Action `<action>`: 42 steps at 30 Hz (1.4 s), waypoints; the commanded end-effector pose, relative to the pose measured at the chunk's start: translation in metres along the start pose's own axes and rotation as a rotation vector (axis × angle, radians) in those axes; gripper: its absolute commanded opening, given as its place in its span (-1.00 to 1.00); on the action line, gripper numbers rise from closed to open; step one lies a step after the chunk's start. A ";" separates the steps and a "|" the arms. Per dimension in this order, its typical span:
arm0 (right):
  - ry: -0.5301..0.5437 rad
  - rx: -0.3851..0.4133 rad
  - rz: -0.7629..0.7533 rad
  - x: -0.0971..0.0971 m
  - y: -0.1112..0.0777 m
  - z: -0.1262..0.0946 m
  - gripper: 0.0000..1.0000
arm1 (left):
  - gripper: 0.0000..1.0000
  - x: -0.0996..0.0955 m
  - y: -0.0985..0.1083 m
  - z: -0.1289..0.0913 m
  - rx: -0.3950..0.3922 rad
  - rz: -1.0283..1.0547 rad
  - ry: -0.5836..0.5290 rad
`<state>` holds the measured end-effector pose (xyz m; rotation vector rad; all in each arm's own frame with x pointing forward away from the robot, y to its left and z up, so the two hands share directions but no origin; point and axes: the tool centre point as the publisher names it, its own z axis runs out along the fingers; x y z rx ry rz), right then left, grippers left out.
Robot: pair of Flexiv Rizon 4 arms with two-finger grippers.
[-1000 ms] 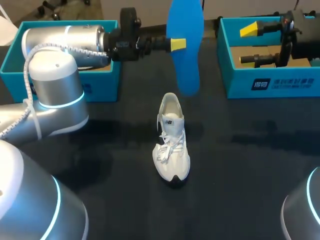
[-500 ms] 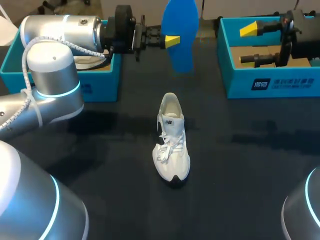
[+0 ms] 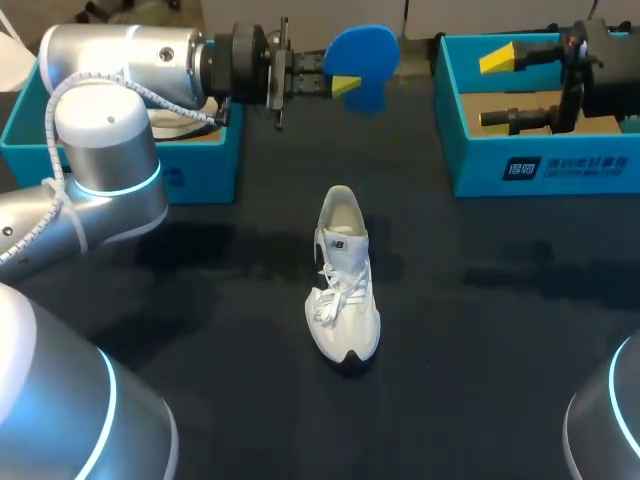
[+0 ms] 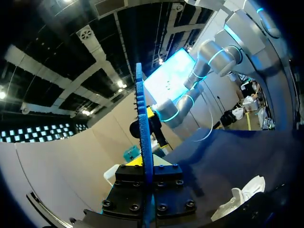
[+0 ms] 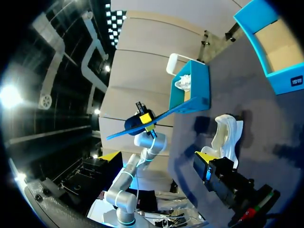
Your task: Take the shoe out of the shoebox, open the shoe tongue, remove and reinsert the insole, then place the shoe into the shoebox
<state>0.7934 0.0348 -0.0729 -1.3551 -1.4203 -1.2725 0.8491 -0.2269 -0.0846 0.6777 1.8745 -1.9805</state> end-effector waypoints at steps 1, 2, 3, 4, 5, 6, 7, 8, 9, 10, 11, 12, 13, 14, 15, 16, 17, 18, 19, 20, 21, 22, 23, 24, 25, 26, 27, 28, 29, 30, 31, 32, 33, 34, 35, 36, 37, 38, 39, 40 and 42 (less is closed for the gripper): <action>-0.002 -0.001 0.000 0.000 0.000 0.001 1.00 | -1.00 0.004 0.001 0.000 -0.021 0.119 0.021; -0.002 -0.001 0.000 0.000 0.000 0.001 1.00 | -1.00 0.006 0.003 0.000 -0.050 0.200 0.041; -0.002 -0.001 0.000 0.000 0.000 0.001 1.00 | -1.00 0.007 0.004 0.000 -0.041 0.203 0.029; -0.002 -0.001 0.000 0.000 0.000 0.001 1.00 | -1.00 0.006 0.005 -0.001 -0.075 0.253 0.018; -0.002 -0.001 0.000 0.000 0.000 0.001 1.00 | -1.00 0.008 0.007 0.000 -0.094 0.352 0.040; -0.002 -0.001 0.000 0.000 0.000 0.001 1.00 | -1.00 0.009 0.007 0.000 -0.090 0.342 0.023; -0.002 -0.001 0.000 0.000 0.000 0.001 1.00 | -1.00 0.009 0.008 -0.001 -0.111 0.443 0.033; -0.002 -0.001 0.000 0.000 0.000 0.001 1.00 | -1.00 0.011 0.009 -0.001 -0.118 0.509 0.042; -0.002 -0.001 0.000 0.000 0.000 0.001 1.00 | -1.00 0.012 0.010 -0.002 -0.125 0.566 0.030; -0.002 -0.001 0.000 0.000 0.000 0.001 1.00 | -1.00 0.012 0.010 -0.002 -0.132 0.605 0.032; -0.002 -0.001 0.000 0.000 0.000 0.001 1.00 | -1.00 0.013 0.012 -0.004 -0.126 0.667 0.026; -0.002 -0.001 0.000 0.000 0.000 0.001 1.00 | -1.00 0.012 0.011 -0.005 -0.129 0.716 0.010; -0.002 -0.001 0.000 0.000 0.000 0.001 1.00 | -1.00 0.012 0.014 -0.006 -0.144 0.814 0.010; -0.002 -0.001 0.000 0.000 0.000 0.001 1.00 | -1.00 0.012 0.014 -0.007 -0.140 0.840 0.004; -0.002 -0.001 0.000 0.000 0.000 0.001 1.00 | -1.00 0.012 0.015 -0.007 -0.140 0.880 -0.006; -0.002 -0.001 0.000 0.000 0.000 0.001 1.00 | -1.00 0.012 0.016 -0.008 -0.135 0.935 -0.005; -0.002 -0.001 0.000 0.000 0.000 0.001 1.00 | -1.00 0.013 0.017 -0.008 -0.128 0.945 -0.018; -0.002 -0.001 0.000 0.000 0.000 0.001 1.00 | -1.00 0.011 0.018 -0.008 -0.129 0.983 -0.026; -0.002 -0.001 0.000 0.000 0.000 0.001 1.00 | -1.00 0.011 0.019 -0.008 -0.123 1.028 -0.023; -0.002 -0.001 0.000 0.000 0.000 0.001 1.00 | -1.00 0.011 0.019 -0.008 -0.119 1.052 -0.029; -0.002 -0.001 0.000 0.000 0.000 0.001 1.00 | -1.00 0.010 0.019 -0.008 -0.111 1.087 -0.028; -0.002 -0.001 0.000 0.000 0.000 0.001 1.00 | -1.00 0.009 0.019 -0.008 -0.111 1.126 -0.023; -0.002 -0.001 0.000 0.000 0.000 0.001 1.00 | -1.00 0.009 0.021 -0.008 -0.118 1.176 -0.009; -0.002 -0.001 0.000 0.000 0.000 0.001 1.00 | -1.00 0.008 0.021 -0.008 -0.115 1.187 -0.014; -0.002 -0.001 0.000 0.000 0.000 0.001 1.00 | -1.00 0.007 0.021 -0.008 -0.115 1.230 -0.013; -0.002 -0.001 0.000 0.000 0.000 0.001 1.00 | -1.00 0.006 0.020 -0.009 -0.113 1.272 -0.006; -0.002 -0.001 0.000 0.000 0.000 0.001 1.00 | -1.00 0.005 0.020 -0.009 -0.115 1.300 -0.007; -0.002 -0.001 0.000 0.000 0.000 0.001 1.00 | -1.00 0.004 0.019 -0.009 -0.122 1.338 -0.004; -0.002 -0.001 0.000 0.000 0.000 0.001 1.00 | -1.00 0.003 0.019 -0.009 -0.125 1.388 -0.005; -0.002 -0.001 0.000 0.000 0.000 0.001 1.00 | -1.00 0.002 0.019 -0.009 -0.135 1.410 -0.002; -0.002 -0.001 0.000 0.000 0.000 0.001 1.00 | -1.00 0.001 0.018 -0.009 -0.142 1.385 0.022; -0.002 -0.001 0.000 0.000 0.000 0.001 1.00 | -1.00 0.001 0.018 -0.009 -0.142 1.385 0.022; -0.002 -0.001 0.000 0.000 0.000 0.001 1.00 | -1.00 0.001 0.018 -0.009 -0.142 1.385 0.022; -0.002 -0.001 0.000 0.000 0.000 0.001 1.00 | -1.00 0.001 0.018 -0.009 -0.142 1.385 0.022; -0.002 -0.001 0.000 0.000 0.000 0.001 1.00 | -1.00 0.001 0.018 -0.009 -0.142 1.385 0.022; -0.002 -0.001 0.000 0.000 0.000 0.001 1.00 | -1.00 0.001 0.018 -0.009 -0.142 1.385 0.022; -0.002 -0.001 0.000 0.000 0.000 0.001 1.00 | -1.00 0.001 0.018 -0.009 -0.142 1.385 0.022; -0.002 -0.001 0.000 0.000 0.000 0.001 1.00 | -1.00 0.001 0.018 -0.009 -0.142 1.385 0.022; -0.002 -0.001 0.000 0.000 0.000 0.001 1.00 | -1.00 0.001 0.018 -0.009 -0.142 1.385 0.022; -0.002 -0.001 0.000 0.000 0.000 0.001 1.00 | -1.00 0.001 0.018 -0.009 -0.142 1.385 0.022; -0.002 -0.001 0.000 0.000 0.000 0.001 1.00 | -1.00 0.001 0.018 -0.009 -0.142 1.385 0.022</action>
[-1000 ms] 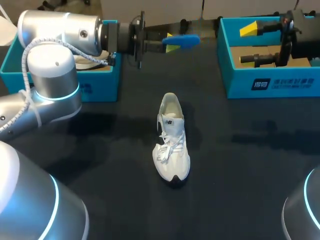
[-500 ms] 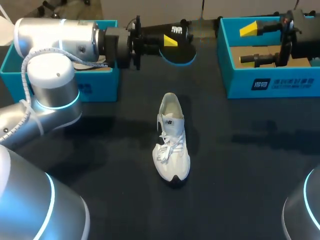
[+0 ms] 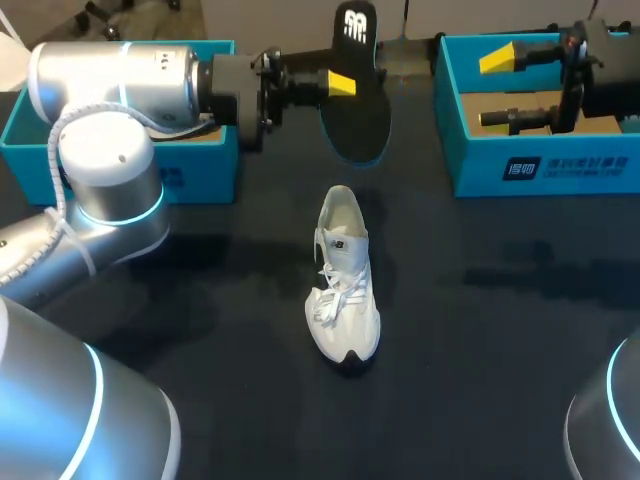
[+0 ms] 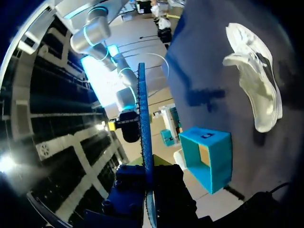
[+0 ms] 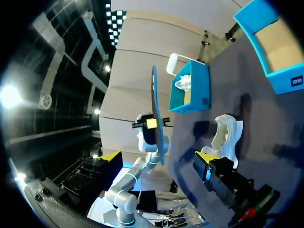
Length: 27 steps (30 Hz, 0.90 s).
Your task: Take the shoe out of the shoebox, open the shoe tongue, remove and reinsert the insole, then place the shoe into the shoebox
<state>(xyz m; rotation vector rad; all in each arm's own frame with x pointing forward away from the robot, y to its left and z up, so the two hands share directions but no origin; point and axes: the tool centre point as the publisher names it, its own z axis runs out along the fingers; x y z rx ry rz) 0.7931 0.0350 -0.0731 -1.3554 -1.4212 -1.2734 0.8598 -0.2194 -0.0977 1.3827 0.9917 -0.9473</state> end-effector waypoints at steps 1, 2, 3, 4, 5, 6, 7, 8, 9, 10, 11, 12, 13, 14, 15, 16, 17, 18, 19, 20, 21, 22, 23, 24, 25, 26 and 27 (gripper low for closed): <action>-0.001 0.000 0.001 0.000 0.001 0.001 1.00 | -1.00 0.002 -0.002 0.000 -0.007 0.070 -0.005; -0.001 0.000 0.001 0.000 0.001 0.001 1.00 | -1.00 0.002 -0.002 0.000 -0.007 0.070 -0.005; -0.001 0.000 0.001 0.000 0.001 0.001 1.00 | -1.00 0.002 -0.002 0.000 -0.007 0.070 -0.005; -0.001 0.000 0.001 0.000 0.001 0.001 1.00 | -1.00 0.002 -0.003 0.001 -0.010 0.067 -0.006; -0.001 0.000 0.001 0.000 0.001 0.001 1.00 | -1.00 0.003 -0.004 0.001 -0.015 0.060 -0.002; -0.001 0.000 0.001 0.000 0.001 0.001 1.00 | -1.00 0.003 -0.004 0.001 -0.014 0.057 -0.001; -0.001 0.000 0.001 0.000 0.001 0.001 1.00 | -1.00 0.004 -0.006 0.001 -0.015 0.051 -0.002; 0.002 0.007 -0.011 0.001 0.001 0.002 1.00 | -1.00 0.005 -0.007 0.001 -0.014 0.050 0.002; 0.002 0.007 -0.015 0.002 0.002 0.003 1.00 | -1.00 0.005 -0.008 0.001 -0.012 0.049 0.002; -0.001 0.006 -0.028 0.002 0.002 0.003 1.00 | -1.00 0.005 -0.008 0.000 -0.013 0.046 0.002; -0.003 0.017 -0.044 0.004 0.003 0.006 1.00 | -1.00 0.005 -0.009 0.000 -0.015 0.040 -0.002; -0.003 0.017 -0.046 0.004 0.003 0.008 1.00 | -1.00 0.004 -0.009 -0.001 -0.020 0.031 -0.009; -0.004 0.016 -0.048 0.004 0.003 0.010 1.00 | -1.00 0.004 -0.008 -0.001 -0.026 0.027 -0.012; -0.005 0.017 -0.055 0.004 0.003 0.013 1.00 | -1.00 0.003 -0.007 -0.001 -0.027 0.029 -0.013; -0.006 0.016 -0.057 0.004 0.003 0.014 1.00 | -1.00 0.002 -0.007 -0.001 -0.031 0.029 -0.014; -0.007 0.012 -0.070 0.004 0.004 0.018 1.00 | -1.00 0.001 -0.006 0.000 -0.033 0.028 -0.019; -0.005 0.009 -0.082 0.005 0.004 0.021 1.00 | -1.00 0.000 -0.006 0.001 -0.035 0.027 -0.023; -0.005 0.003 -0.098 0.006 0.005 0.024 1.00 | -1.00 -0.001 -0.006 0.002 -0.036 0.027 -0.028; -0.003 0.002 -0.111 0.007 0.005 0.026 1.00 | -1.00 -0.003 -0.007 0.002 -0.037 0.025 -0.036; -0.003 0.004 -0.115 0.008 0.006 0.028 1.00 | -1.00 -0.003 -0.006 0.003 -0.037 0.024 -0.037; -0.007 0.001 -0.122 0.008 0.006 0.031 1.00 | -1.00 -0.004 -0.006 0.003 -0.038 0.023 -0.041; -0.007 0.006 -0.132 0.008 0.007 0.035 1.00 | -1.00 -0.005 -0.006 0.005 -0.035 0.014 -0.056; 0.000 -0.004 -0.139 0.008 0.007 0.038 1.00 | -1.00 -0.006 -0.005 0.005 -0.034 0.014 -0.056; 0.000 -0.006 -0.140 0.007 0.007 0.040 1.00 | -1.00 -0.007 -0.005 0.006 -0.035 0.015 -0.056; 0.000 -0.007 -0.150 0.007 0.007 0.043 1.00 | -1.00 -0.008 -0.004 0.007 -0.036 0.016 -0.058; 0.003 -0.008 -0.153 0.007 0.008 0.046 0.65 | -1.00 -0.008 -0.004 0.008 -0.034 0.016 -0.063; 0.005 -0.006 -0.153 0.007 0.008 0.049 0.44 | -1.00 -0.008 -0.003 0.009 -0.032 0.015 -0.068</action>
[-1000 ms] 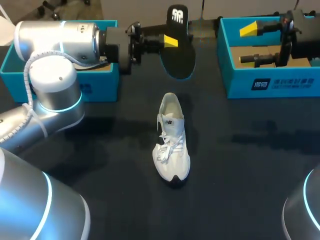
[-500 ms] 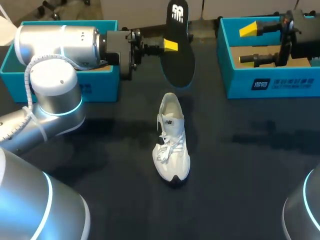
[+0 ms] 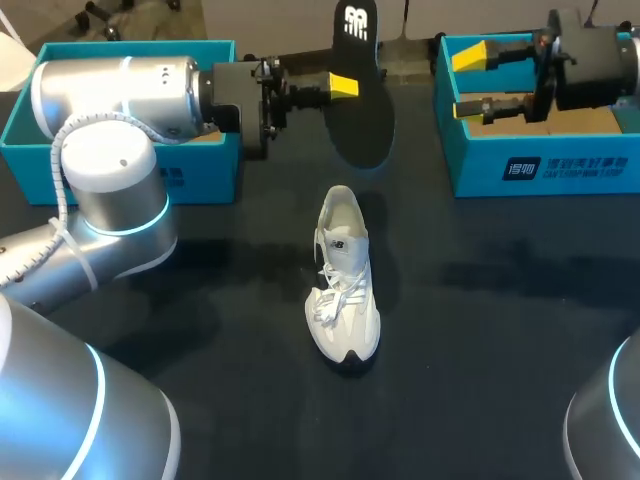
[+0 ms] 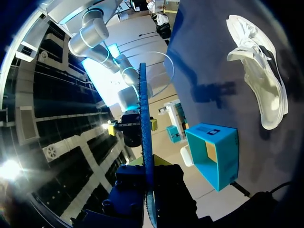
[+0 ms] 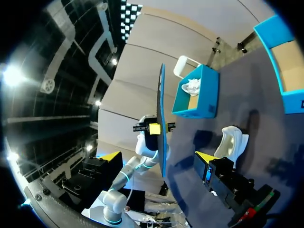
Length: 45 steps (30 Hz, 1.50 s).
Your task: Take the shoe out of the shoebox, open the shoe tongue, remove and reinsert the insole, then place the shoe into the shoebox
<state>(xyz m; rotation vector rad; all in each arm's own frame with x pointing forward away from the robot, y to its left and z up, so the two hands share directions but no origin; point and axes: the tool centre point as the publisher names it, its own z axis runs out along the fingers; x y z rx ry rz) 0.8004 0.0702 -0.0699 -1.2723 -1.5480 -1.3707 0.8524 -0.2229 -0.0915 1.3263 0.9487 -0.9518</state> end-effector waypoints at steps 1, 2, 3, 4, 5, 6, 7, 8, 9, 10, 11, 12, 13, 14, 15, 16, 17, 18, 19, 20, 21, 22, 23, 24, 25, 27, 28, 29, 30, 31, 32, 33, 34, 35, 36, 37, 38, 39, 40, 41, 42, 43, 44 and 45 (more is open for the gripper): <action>0.011 0.001 -0.006 -0.003 0.002 0.017 0.39 | -1.00 0.000 0.002 0.006 0.003 0.001 -0.012; 0.011 0.006 -0.005 -0.004 0.002 0.020 0.37 | -1.00 0.000 0.002 0.007 0.007 0.002 -0.015; 0.011 0.012 -0.001 -0.005 0.002 0.022 0.40 | -1.00 -0.001 0.002 0.008 0.008 0.002 -0.018; 0.013 0.012 0.000 -0.006 0.001 0.024 0.25 | -1.00 -0.002 0.003 0.009 0.011 0.001 -0.023; 0.014 0.012 0.001 -0.006 0.001 0.026 0.21 | -1.00 -0.003 0.003 0.010 0.014 -0.003 -0.033; 0.014 0.021 0.005 -0.007 0.001 0.029 0.14 | -1.00 -0.003 0.003 0.011 0.014 -0.005 -0.036; 0.012 0.025 0.007 -0.007 0.001 0.031 0.09 | -1.00 -0.004 0.004 0.012 0.014 -0.005 -0.036; 0.010 0.028 0.008 -0.007 0.001 0.032 0.10 | -1.00 -0.004 0.004 0.012 0.014 -0.007 -0.042; 0.011 0.031 0.008 -0.007 0.002 0.035 0.11 | -1.00 -0.005 0.004 0.014 0.018 -0.008 -0.043; 0.012 0.032 0.007 -0.008 0.002 0.036 0.14 | -1.00 -0.005 0.004 0.015 0.018 -0.007 -0.043; 0.014 0.038 0.007 -0.008 0.003 0.038 0.16 | -1.00 -0.005 0.004 0.016 0.021 -0.006 -0.044; 0.016 0.042 0.007 -0.008 0.003 0.040 0.17 | -1.00 -0.005 0.004 0.017 0.023 -0.005 -0.045; 0.016 0.042 0.007 -0.008 0.003 0.040 0.18 | -1.00 -0.005 0.005 0.018 0.023 -0.005 -0.044; 0.023 0.047 0.005 -0.009 0.004 0.042 0.23 | -1.00 -0.005 0.006 0.019 0.028 -0.007 -0.047; 0.023 0.047 0.005 -0.009 0.004 0.042 0.23 | -1.00 -0.005 0.006 0.019 0.028 -0.007 -0.047; 0.026 0.051 0.005 -0.009 0.004 0.044 0.20 | -1.00 -0.005 0.007 0.022 0.029 -0.011 -0.048; 0.030 0.055 0.005 -0.010 0.005 0.046 0.20 | -1.00 -0.004 0.009 0.024 0.029 -0.011 -0.048; 0.032 0.060 0.006 -0.011 0.004 0.047 0.18 | -1.00 -0.004 0.010 0.025 0.029 -0.012 -0.048; 0.035 0.064 0.005 -0.011 0.004 0.048 0.19 | -1.00 -0.004 0.010 0.027 0.029 -0.013 -0.046; 0.036 0.066 0.005 -0.011 0.004 0.049 0.17 | -1.00 -0.004 0.011 0.028 0.028 -0.014 -0.045; 0.037 0.069 0.006 -0.012 0.004 0.050 0.16 | -1.00 -0.004 0.011 0.030 0.028 -0.016 -0.045; 0.038 0.073 0.006 -0.012 0.004 0.052 0.09 | -1.00 -0.004 0.011 0.031 0.028 -0.017 -0.044; 0.042 0.078 0.008 -0.013 0.004 0.053 -0.01 | -1.00 -0.004 0.011 0.033 0.028 -0.019 -0.044; 0.045 0.083 0.009 -0.013 0.004 0.055 -0.04 | -1.00 -0.004 0.011 0.034 0.027 -0.022 -0.043; 0.047 0.086 0.010 -0.014 0.004 0.056 -0.06 | -1.00 -0.004 0.011 0.036 0.018 -0.029 -0.043; 0.051 0.086 0.010 -0.014 0.005 0.058 -0.09 | -1.00 -0.005 0.012 0.039 0.009 -0.028 -0.043; 0.053 0.086 0.010 -0.015 0.005 0.058 -0.10 | -1.00 -0.005 0.013 0.041 0.005 -0.026 -0.042; 0.055 0.086 0.009 -0.015 0.005 0.059 -0.11 | -1.00 -0.005 0.013 0.043 0.004 -0.023 -0.040; 0.057 0.085 0.008 -0.015 0.006 0.059 -0.11 | -1.00 -0.005 0.013 0.044 0.002 -0.022 -0.039; 0.057 0.086 0.008 -0.015 0.006 0.059 -0.12 | -1.00 -0.004 0.013 0.045 0.002 -0.022 -0.039; 0.058 0.087 0.006 -0.015 0.007 0.060 -0.13 | -1.00 -0.004 0.013 0.046 0.001 -0.022 -0.038; 0.059 0.087 0.006 -0.015 0.007 0.060 -0.15 | -1.00 -0.004 0.013 0.047 0.001 -0.022 -0.036; 0.059 0.087 0.006 -0.015 0.007 0.060 -0.15 | -1.00 -0.004 0.012 0.048 0.001 -0.024 -0.036; 0.059 0.088 0.005 -0.016 0.007 0.060 -0.16 | -1.00 -0.004 0.012 0.049 0.001 -0.024 -0.036; 0.060 0.089 0.005 -0.016 0.007 0.059 -0.17 | -1.00 -0.004 0.012 0.049 -0.001 -0.025 -0.036; 0.060 0.088 0.005 -0.016 0.007 0.059 -0.20 | -1.00 -0.004 0.012 0.050 -0.004 -0.022 -0.036; 0.060 0.088 0.005 -0.016 0.007 0.059 -0.23 | -1.00 -0.004 0.011 0.051 -0.006 -0.021 -0.036; 0.061 0.087 0.005 -0.016 0.007 0.059 -0.25 | -1.00 -0.004 0.011 0.051 -0.007 -0.020 -0.036; 0.061 0.086 0.004 -0.017 0.007 0.059 -0.26 | -1.00 -0.004 0.011 0.052 -0.008 -0.019 -0.037; 0.061 0.086 0.004 -0.017 0.007 0.058 -0.27 | -1.00 -0.004 0.011 0.053 -0.009 -0.019 -0.037; 0.062 0.086 0.004 -0.017 0.006 0.058 -0.29 | -1.00 -0.004 0.011 0.053 -0.011 -0.019 -0.038; 0.062 0.085 0.004 -0.017 0.006 0.058 -0.32 | -1.00 -0.004 0.011 0.054 -0.013 -0.020 -0.038; 0.062 0.085 0.005 -0.017 0.005 0.058 -0.35 | -1.00 -0.004 0.011 0.055 -0.014 -0.021 -0.041; 0.062 0.084 0.006 -0.018 0.005 0.058 -0.40 | -1.00 -0.005 0.010 0.056 -0.014 -0.022 -0.042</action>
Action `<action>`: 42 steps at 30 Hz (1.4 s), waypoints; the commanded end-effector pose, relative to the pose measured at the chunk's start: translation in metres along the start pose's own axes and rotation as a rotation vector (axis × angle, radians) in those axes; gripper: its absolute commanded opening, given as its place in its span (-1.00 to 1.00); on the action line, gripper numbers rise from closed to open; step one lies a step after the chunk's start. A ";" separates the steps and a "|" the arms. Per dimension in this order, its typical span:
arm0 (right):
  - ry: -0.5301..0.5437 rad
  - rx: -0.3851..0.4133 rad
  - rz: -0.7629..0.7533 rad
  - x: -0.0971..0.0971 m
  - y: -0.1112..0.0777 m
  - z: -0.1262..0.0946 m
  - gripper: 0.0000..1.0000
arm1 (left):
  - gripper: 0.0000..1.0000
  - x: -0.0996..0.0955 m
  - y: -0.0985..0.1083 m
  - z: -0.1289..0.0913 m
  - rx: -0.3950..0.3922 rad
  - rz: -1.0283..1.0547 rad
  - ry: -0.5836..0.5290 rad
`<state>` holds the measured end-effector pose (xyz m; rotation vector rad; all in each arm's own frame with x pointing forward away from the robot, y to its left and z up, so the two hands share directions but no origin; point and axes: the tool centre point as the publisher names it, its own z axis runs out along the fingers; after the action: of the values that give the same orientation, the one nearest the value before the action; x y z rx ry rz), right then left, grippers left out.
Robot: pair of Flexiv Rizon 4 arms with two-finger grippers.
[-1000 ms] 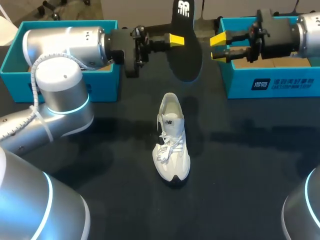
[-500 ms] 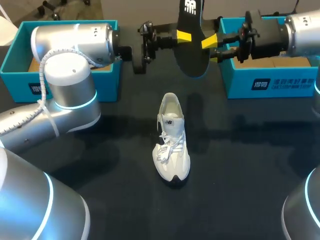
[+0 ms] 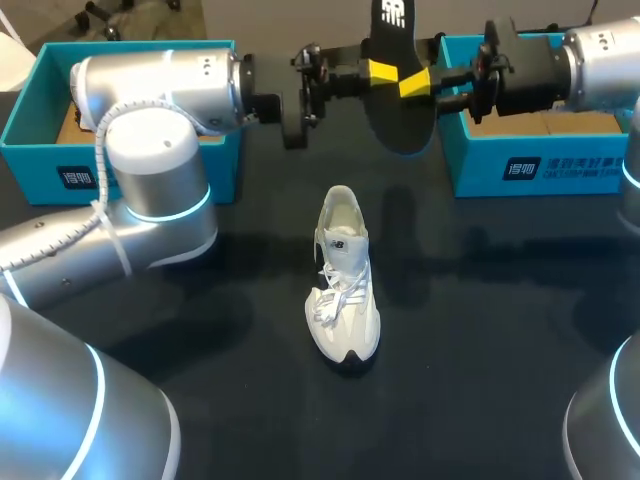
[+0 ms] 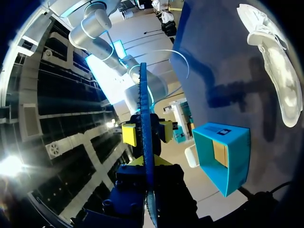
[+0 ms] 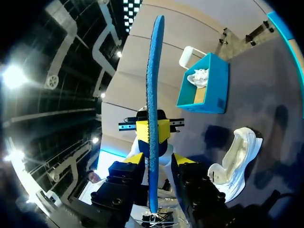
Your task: Take the shoe out of the shoebox, open the shoe tongue, remove and reinsert the insole, then place the shoe into the shoebox
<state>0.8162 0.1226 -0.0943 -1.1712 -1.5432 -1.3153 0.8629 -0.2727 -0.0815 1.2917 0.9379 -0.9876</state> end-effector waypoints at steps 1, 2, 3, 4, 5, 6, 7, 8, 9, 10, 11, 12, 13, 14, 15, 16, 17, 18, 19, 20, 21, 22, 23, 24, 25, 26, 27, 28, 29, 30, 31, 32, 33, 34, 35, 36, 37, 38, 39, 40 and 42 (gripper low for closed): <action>0.001 -0.001 0.002 -0.002 -0.001 0.000 -0.47 | -1.00 0.001 -0.002 0.007 -0.010 0.001 -0.005; 0.002 -0.002 0.002 -0.002 -0.001 0.000 -0.56 | -1.00 0.001 -0.002 0.008 -0.010 0.002 -0.006; 0.003 -0.004 0.002 -0.002 -0.001 0.000 -0.60 | -1.00 0.000 -0.003 0.009 -0.011 0.003 -0.006; 0.003 -0.004 0.002 -0.002 -0.001 0.000 -0.60 | -1.00 0.000 -0.003 0.009 -0.011 0.003 -0.006; 0.004 -0.005 0.001 -0.002 -0.002 0.000 -0.65 | -1.00 0.001 -0.002 0.010 -0.012 0.003 -0.006; 0.005 -0.006 0.001 -0.001 -0.002 0.000 -0.69 | -1.00 0.001 -0.002 0.010 -0.012 0.003 -0.006; 0.005 -0.007 0.001 -0.002 -0.003 0.000 -0.82 | -1.00 0.001 -0.002 0.010 -0.012 0.001 -0.005; 0.006 -0.009 0.002 -0.002 -0.003 0.000 -1.00 | -1.00 0.001 -0.002 0.010 -0.012 0.000 -0.005; 0.008 -0.011 0.003 -0.002 -0.004 -0.001 -1.00 | -1.00 0.001 -0.002 0.010 -0.011 -0.003 -0.006; 0.011 -0.013 0.003 -0.002 -0.004 -0.001 -1.00 | -1.00 0.000 -0.003 0.010 -0.009 -0.007 -0.007; 0.017 -0.012 0.000 -0.002 -0.004 -0.001 -1.00 | -1.00 0.000 -0.004 0.010 -0.007 -0.009 -0.008; 0.019 -0.010 -0.003 -0.003 -0.004 0.000 -1.00 | -1.00 -0.001 -0.004 0.010 -0.004 -0.014 -0.005; 0.020 -0.009 -0.006 -0.003 -0.004 0.000 -1.00 | -0.87 -0.001 -0.005 0.009 0.000 -0.018 0.000; 0.022 -0.009 -0.010 -0.003 -0.004 0.000 -1.00 | -0.25 -0.001 -0.006 0.008 -0.001 -0.020 0.006; 0.024 -0.010 -0.014 -0.003 -0.004 0.000 -1.00 | 0.38 -0.002 -0.006 0.007 -0.004 -0.021 0.014; 0.024 -0.010 -0.019 -0.003 -0.004 0.000 -1.00 | 1.00 -0.003 -0.006 0.005 -0.011 -0.026 0.024; 0.023 -0.012 -0.022 -0.003 -0.004 0.000 -1.00 | 1.00 -0.003 -0.005 0.003 -0.015 -0.029 0.030; 0.023 -0.015 -0.024 -0.003 -0.005 -0.001 -1.00 | 1.00 -0.004 -0.004 0.000 -0.019 -0.035 0.035; 0.022 -0.018 -0.028 -0.003 -0.005 -0.002 -1.00 | 1.00 -0.004 -0.004 -0.002 -0.008 -0.050 0.048; 0.020 -0.022 -0.031 -0.004 -0.005 -0.003 -1.00 | 1.00 -0.004 -0.004 -0.004 -0.004 -0.059 0.043; 0.019 -0.027 -0.033 -0.004 -0.005 -0.003 -1.00 | 1.00 -0.005 -0.004 -0.008 -0.002 -0.070 0.042; 0.018 -0.032 -0.036 -0.005 -0.005 -0.004 -1.00 | 1.00 -0.005 -0.004 -0.011 -0.002 -0.080 0.046; 0.017 -0.038 -0.039 -0.005 -0.006 -0.005 -1.00 | 1.00 -0.005 -0.004 -0.015 -0.004 -0.089 0.049; 0.017 -0.042 -0.039 -0.005 -0.006 -0.006 -1.00 | 1.00 -0.005 -0.004 -0.018 -0.006 -0.102 0.046; 0.016 -0.047 -0.041 -0.006 -0.006 -0.007 -1.00 | 1.00 -0.005 -0.004 -0.022 -0.009 -0.105 0.060; 0.014 -0.052 -0.042 -0.007 -0.006 -0.008 -1.00 | 1.00 -0.006 -0.005 -0.025 -0.009 -0.110 0.066; 0.011 -0.057 -0.042 -0.007 -0.006 -0.008 -1.00 | 1.00 -0.006 -0.005 -0.029 -0.010 -0.116 0.067; 0.009 -0.062 -0.044 -0.008 -0.006 -0.009 -1.00 | 1.00 -0.007 -0.006 -0.033 -0.013 -0.124 0.073; 0.006 -0.065 -0.046 -0.008 -0.005 -0.009 -1.00 | 1.00 -0.007 -0.006 -0.037 -0.018 -0.136 0.076; 0.004 -0.068 -0.049 -0.008 -0.005 -0.010 -1.00 | 1.00 -0.007 -0.006 -0.041 -0.021 -0.154 0.073; 0.001 -0.070 -0.053 -0.008 -0.004 -0.010 -1.00 | 1.00 -0.007 -0.006 -0.045 -0.024 -0.172 0.080; -0.002 -0.072 -0.059 -0.008 -0.003 -0.010 -1.00 | 1.00 -0.006 -0.006 -0.049 -0.025 -0.194 0.083; -0.015 -0.074 -0.071 -0.008 -0.002 -0.010 -1.00 | 1.00 -0.005 -0.006 -0.053 -0.025 -0.221 0.088; -0.023 -0.074 -0.076 -0.008 -0.001 -0.010 -1.00 | 1.00 -0.003 -0.006 -0.057 -0.029 -0.253 0.103; -0.025 -0.075 -0.078 -0.008 -0.001 -0.010 -1.00 | 1.00 -0.002 -0.006 -0.059 -0.029 -0.266 0.106; -0.030 -0.078 -0.095 -0.007 0.001 -0.009 -1.00 | 1.00 0.003 -0.006 -0.066 -0.034 -0.329 0.097; -0.032 -0.081 -0.100 -0.007 0.002 -0.008 -1.00 | 1.00 0.007 -0.005 -0.070 -0.043 -0.350 0.113; -0.032 -0.084 -0.107 -0.007 0.003 -0.007 -1.00 | 1.00 0.010 -0.005 -0.074 -0.047 -0.375 0.120; -0.033 -0.088 -0.116 -0.006 0.003 -0.006 -1.00 | 1.00 0.013 -0.005 -0.078 -0.050 -0.401 0.120; -0.039 -0.092 -0.123 -0.006 0.004 -0.006 -1.00 | 1.00 0.017 -0.005 -0.083 -0.053 -0.423 0.126; -0.040 -0.100 -0.132 -0.006 0.005 -0.005 -1.00 | 1.00 0.021 -0.005 -0.090 -0.051 -0.452 0.131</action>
<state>0.8229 0.1125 -0.0979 -1.1746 -1.6248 -1.4747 0.8682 -0.1994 -0.1080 1.1226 1.3781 -1.2177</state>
